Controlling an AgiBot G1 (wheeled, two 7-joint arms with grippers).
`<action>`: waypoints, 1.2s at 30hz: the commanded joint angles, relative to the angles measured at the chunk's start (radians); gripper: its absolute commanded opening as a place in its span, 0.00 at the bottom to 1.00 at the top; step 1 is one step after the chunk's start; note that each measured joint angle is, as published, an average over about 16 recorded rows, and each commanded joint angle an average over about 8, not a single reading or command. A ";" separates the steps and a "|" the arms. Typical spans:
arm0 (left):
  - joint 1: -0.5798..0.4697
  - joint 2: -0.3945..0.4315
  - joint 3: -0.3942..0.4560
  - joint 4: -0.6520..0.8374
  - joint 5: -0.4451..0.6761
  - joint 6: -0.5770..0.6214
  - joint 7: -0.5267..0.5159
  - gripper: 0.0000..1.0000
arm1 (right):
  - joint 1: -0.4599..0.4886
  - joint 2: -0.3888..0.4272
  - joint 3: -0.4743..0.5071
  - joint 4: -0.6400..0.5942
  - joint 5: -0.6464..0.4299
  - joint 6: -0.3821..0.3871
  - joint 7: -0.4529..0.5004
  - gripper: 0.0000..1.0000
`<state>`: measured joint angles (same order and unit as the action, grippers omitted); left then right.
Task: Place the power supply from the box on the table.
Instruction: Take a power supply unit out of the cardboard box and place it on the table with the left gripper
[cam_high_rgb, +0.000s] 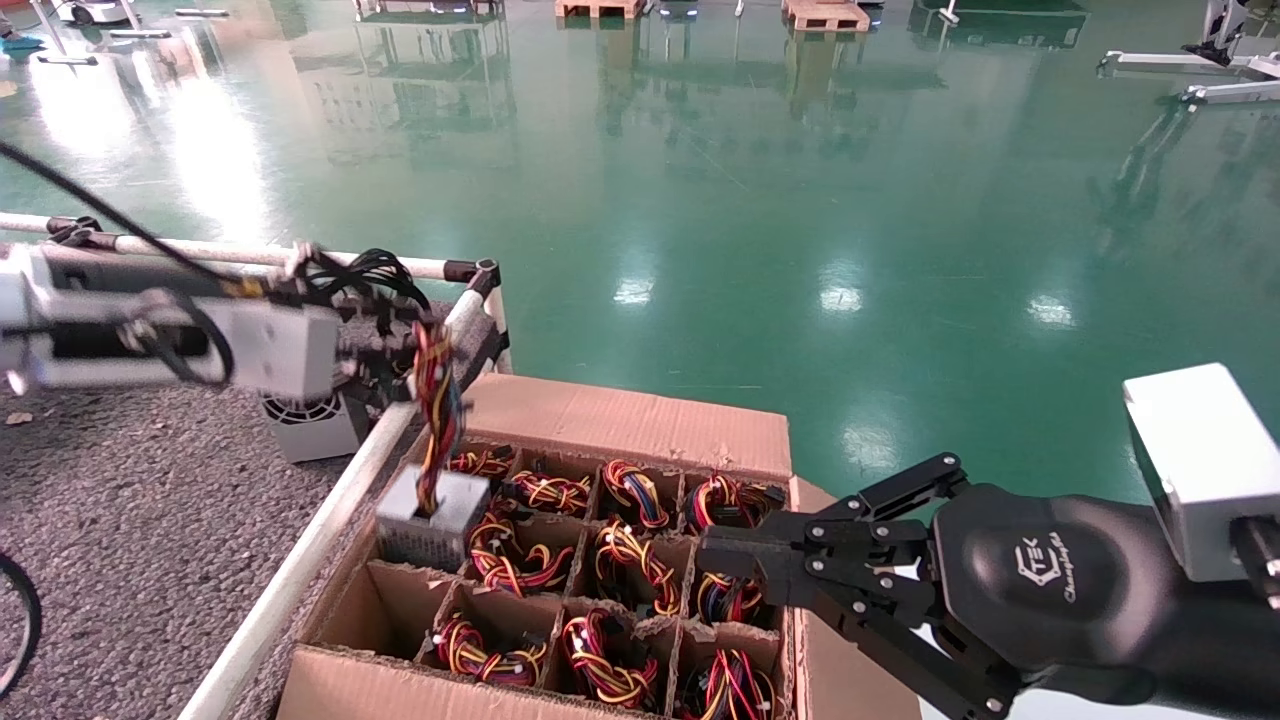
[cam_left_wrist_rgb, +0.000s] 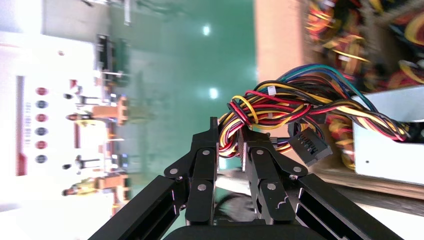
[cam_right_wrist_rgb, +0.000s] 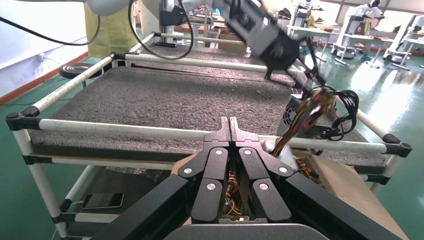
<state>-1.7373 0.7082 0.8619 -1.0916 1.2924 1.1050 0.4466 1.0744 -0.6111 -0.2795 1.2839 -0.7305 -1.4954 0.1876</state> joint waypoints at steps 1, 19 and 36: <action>-0.016 -0.002 -0.024 -0.005 -0.012 0.008 -0.002 0.00 | 0.000 0.000 0.000 0.000 0.000 0.000 0.000 0.00; -0.142 0.034 -0.151 0.017 0.014 0.015 -0.011 0.00 | 0.000 0.000 0.000 0.000 0.000 0.000 0.000 0.00; -0.323 0.172 -0.129 0.254 0.154 -0.165 0.081 0.00 | 0.000 0.000 0.000 0.000 0.000 0.000 0.000 0.00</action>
<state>-2.0597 0.8759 0.7300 -0.8312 1.4461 0.9420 0.5322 1.0744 -0.6111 -0.2795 1.2839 -0.7305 -1.4954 0.1876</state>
